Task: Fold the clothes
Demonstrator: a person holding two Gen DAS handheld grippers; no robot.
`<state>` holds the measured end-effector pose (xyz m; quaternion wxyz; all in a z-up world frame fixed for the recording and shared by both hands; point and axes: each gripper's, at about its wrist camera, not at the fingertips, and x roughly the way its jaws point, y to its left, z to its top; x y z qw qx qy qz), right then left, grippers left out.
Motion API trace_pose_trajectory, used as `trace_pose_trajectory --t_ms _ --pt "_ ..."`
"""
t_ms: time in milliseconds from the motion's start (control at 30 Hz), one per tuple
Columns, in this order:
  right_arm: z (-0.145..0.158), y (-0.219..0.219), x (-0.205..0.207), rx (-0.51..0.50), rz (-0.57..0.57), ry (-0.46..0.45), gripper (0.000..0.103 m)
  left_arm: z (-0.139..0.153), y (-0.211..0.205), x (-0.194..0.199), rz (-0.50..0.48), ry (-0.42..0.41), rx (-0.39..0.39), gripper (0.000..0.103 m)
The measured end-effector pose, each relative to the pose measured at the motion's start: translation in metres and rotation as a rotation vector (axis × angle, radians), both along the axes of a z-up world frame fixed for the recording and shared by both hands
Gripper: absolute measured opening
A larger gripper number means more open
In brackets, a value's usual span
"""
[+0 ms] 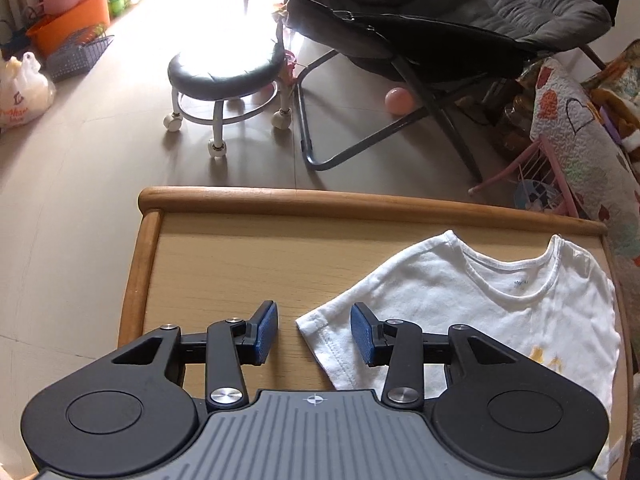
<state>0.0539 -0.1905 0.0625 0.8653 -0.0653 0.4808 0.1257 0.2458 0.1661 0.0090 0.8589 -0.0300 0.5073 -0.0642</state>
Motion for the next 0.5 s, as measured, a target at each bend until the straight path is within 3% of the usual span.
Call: trace_pose_trajectory --t_ms 33,100,233,500 --pt "-0.001 0.0 0.0 0.002 -0.003 0.003 0.033 0.0 -0.002 0.0 -0.006 -0.001 0.008 0.037" --pt "-0.002 -0.001 -0.001 0.006 -0.007 0.006 0.033 0.002 -0.009 0.002 -0.043 0.006 0.047 0.037" --pt "-0.004 -0.001 -0.003 0.009 -0.007 0.013 0.033 0.006 -0.018 0.005 -0.091 0.025 0.067 0.015" --pt "-0.006 -0.002 -0.008 0.015 -0.004 0.023 0.033 0.013 -0.019 0.004 -0.077 0.029 0.056 0.008"
